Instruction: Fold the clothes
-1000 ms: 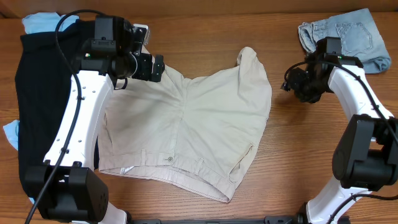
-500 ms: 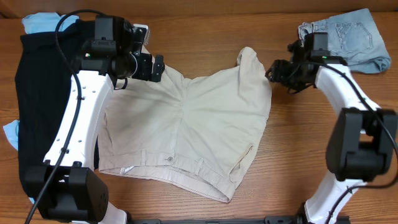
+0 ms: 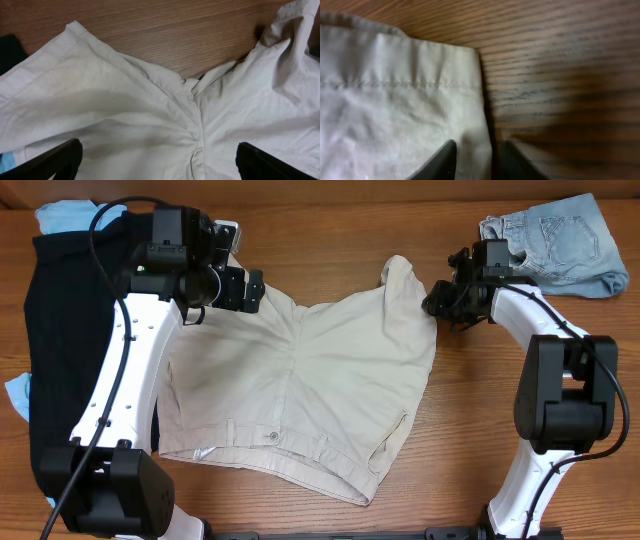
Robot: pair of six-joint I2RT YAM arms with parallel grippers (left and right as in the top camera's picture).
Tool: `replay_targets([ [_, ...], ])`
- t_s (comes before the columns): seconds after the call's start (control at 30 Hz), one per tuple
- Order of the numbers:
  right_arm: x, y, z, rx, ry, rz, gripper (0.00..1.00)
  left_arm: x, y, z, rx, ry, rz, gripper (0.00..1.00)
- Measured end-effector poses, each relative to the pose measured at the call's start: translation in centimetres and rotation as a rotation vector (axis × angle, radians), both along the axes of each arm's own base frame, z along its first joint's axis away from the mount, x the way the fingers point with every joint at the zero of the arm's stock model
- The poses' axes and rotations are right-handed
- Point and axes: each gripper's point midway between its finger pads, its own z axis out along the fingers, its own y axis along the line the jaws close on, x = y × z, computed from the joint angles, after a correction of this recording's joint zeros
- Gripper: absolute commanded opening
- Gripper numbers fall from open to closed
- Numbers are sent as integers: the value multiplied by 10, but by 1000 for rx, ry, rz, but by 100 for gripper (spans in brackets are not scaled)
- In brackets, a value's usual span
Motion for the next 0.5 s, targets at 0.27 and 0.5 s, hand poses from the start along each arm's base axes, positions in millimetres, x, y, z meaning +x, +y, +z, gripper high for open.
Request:
replay_targets([
  [0.27,-1,1,0,11,6,-7,44,0,0,0,0,0,0,100],
  [0.5,-2,9,-3,14,-4,18,54,0,0,0,0,2,0,100],
])
